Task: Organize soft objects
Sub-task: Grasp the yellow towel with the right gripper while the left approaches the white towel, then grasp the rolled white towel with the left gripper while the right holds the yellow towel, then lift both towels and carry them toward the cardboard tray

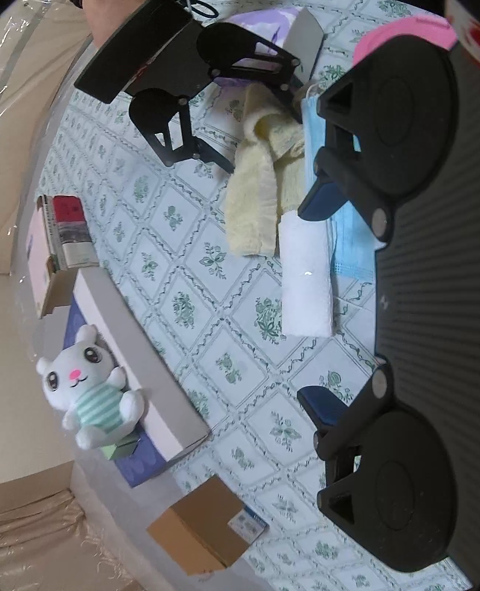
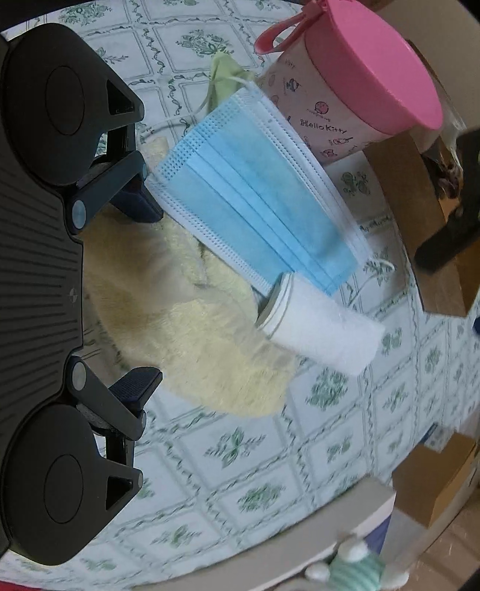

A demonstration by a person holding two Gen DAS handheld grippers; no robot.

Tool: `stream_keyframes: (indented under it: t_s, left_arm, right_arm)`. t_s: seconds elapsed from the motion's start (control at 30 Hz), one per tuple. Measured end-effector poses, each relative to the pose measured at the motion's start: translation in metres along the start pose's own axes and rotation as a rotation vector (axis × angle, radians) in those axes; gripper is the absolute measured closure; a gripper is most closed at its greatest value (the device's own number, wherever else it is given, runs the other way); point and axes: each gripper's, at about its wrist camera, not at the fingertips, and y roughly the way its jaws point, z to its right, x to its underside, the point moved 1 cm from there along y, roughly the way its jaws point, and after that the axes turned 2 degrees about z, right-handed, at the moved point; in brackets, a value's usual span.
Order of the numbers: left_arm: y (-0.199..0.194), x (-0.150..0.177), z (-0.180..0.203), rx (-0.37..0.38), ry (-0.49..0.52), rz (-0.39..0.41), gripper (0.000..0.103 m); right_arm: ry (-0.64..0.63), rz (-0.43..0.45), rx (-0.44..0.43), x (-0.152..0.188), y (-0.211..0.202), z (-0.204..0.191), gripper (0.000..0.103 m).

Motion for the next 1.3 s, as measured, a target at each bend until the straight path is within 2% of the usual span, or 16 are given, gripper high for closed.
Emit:
stream_keyframes:
  t_s: [0.23,0.33,0.43,0.5,0.6,0.73,0.87,0.97,1.07,1.13,1.2,1.3]
  left_arm:
    - [0.034,0.001,-0.002,0.053,0.009,-0.058,0.008]
    - [0.047,0.000,0.002,0.076,0.036,-0.097,0.009]
    - [0.058,-0.001,0.006,0.106,0.051,-0.137,0.009]
    - [0.066,-0.002,0.007,0.103,0.058,-0.155,0.009]
    - [0.075,-0.005,0.007,0.082,0.068,-0.174,0.009]
    - [0.085,-0.007,0.004,0.068,0.074,-0.194,0.009]
    - [0.099,-0.006,-0.002,0.067,0.040,-0.225,0.010]
    - [0.107,-0.005,-0.007,0.085,-0.019,-0.232,0.020]
    - [0.108,-0.005,-0.007,0.075,-0.031,-0.222,0.029]
    - [0.106,-0.007,-0.007,0.061,-0.033,-0.214,0.042]
    - [0.103,-0.010,-0.010,0.045,-0.053,-0.206,0.065]
    - [0.100,-0.013,-0.016,0.040,-0.112,-0.192,0.075]
  right_arm:
    - [0.027,-0.010,-0.043,-0.002,0.012,0.003,0.019]
    - [0.047,-0.002,-0.073,0.001,0.008,0.006,0.032]
    - [0.068,0.014,-0.093,0.003,0.002,0.007,0.051]
    - [0.072,0.030,-0.099,0.004,-0.003,0.006,0.068]
    - [0.057,0.043,-0.073,0.005,-0.009,0.003,0.073]
    - [0.061,0.045,-0.028,0.009,-0.015,0.007,0.074]
    - [0.095,0.054,-0.001,0.016,-0.020,0.018,0.074]
    - [0.118,0.062,0.016,0.023,-0.024,0.023,0.074]
    - [0.128,0.061,0.034,0.028,-0.028,0.025,0.074]
    - [0.134,0.060,0.048,0.031,-0.031,0.027,0.074]
    - [0.144,0.064,0.067,0.033,-0.035,0.029,0.074]
    - [0.165,0.077,0.090,0.035,-0.042,0.033,0.074]
